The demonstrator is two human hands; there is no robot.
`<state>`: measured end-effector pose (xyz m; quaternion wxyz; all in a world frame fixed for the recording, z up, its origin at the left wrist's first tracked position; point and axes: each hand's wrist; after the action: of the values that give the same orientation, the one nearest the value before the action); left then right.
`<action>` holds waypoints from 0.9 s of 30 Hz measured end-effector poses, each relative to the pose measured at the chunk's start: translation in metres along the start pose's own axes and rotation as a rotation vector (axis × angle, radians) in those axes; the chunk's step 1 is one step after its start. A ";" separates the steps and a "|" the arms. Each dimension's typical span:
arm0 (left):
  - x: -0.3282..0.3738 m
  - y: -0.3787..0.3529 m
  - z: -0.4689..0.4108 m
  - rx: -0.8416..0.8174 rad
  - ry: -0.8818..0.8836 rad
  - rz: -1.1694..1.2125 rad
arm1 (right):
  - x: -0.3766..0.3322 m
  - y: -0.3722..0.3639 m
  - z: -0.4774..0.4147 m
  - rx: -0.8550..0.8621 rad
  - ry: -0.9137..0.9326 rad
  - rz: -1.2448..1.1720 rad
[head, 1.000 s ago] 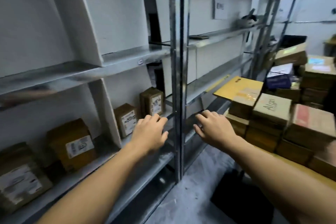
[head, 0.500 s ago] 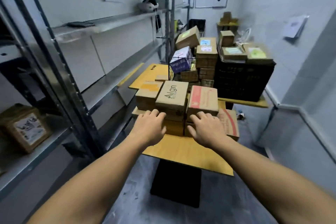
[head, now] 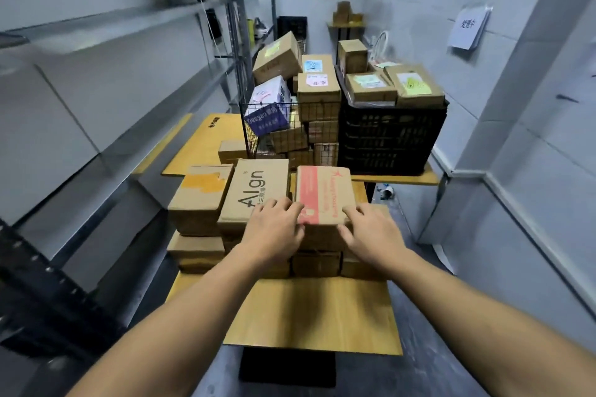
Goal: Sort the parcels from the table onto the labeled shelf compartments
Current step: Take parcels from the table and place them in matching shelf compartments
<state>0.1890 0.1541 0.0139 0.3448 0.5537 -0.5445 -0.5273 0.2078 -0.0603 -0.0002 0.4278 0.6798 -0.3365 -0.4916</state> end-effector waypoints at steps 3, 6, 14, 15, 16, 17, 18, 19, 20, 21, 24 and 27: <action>-0.007 -0.016 -0.027 -0.009 -0.033 -0.010 | 0.003 -0.006 -0.027 -0.006 -0.058 -0.038; -0.013 -0.032 -0.047 -0.017 -0.082 -0.039 | 0.002 -0.012 -0.050 -0.015 -0.139 -0.110; -0.003 -0.053 -0.050 -0.054 -0.052 0.021 | 0.015 -0.040 -0.055 0.070 -0.359 -0.592; -0.002 -0.053 -0.050 -0.056 -0.045 0.033 | 0.015 -0.040 -0.058 0.089 -0.377 -0.628; -0.002 -0.052 -0.052 -0.054 -0.039 0.046 | 0.016 -0.040 -0.062 0.106 -0.392 -0.655; -0.002 -0.051 -0.053 -0.051 -0.031 0.061 | 0.018 -0.040 -0.064 0.119 -0.405 -0.677; -0.001 -0.049 -0.055 -0.047 -0.026 0.080 | 0.020 -0.040 -0.066 0.128 -0.415 -0.694; 0.001 -0.047 -0.055 -0.041 -0.023 0.103 | 0.023 -0.041 -0.065 0.135 -0.422 -0.712; 0.003 -0.045 -0.055 -0.030 -0.021 0.129 | 0.026 -0.042 -0.064 0.145 -0.427 -0.743; 0.004 -0.043 -0.055 -0.015 -0.020 0.164 | 0.028 -0.042 -0.062 0.161 -0.432 -0.791; 0.008 -0.034 -0.055 0.018 0.002 0.436 | 0.037 -0.042 -0.054 0.211 -0.448 -0.977; 0.017 -0.024 -0.057 0.039 0.072 0.836 | 0.047 -0.039 -0.047 0.234 -0.438 -1.079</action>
<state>0.2474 0.1307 -0.0009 0.5374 0.3094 -0.7198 -0.3120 0.2675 -0.0736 -0.0466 -0.0397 0.6800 -0.0760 -0.7281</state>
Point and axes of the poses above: each hand's wrist, its own z-axis away from the middle knuckle, its own y-axis out of the back of the hand, x = y × z, and after that the axes turned 15 degrees about -z, right-handed
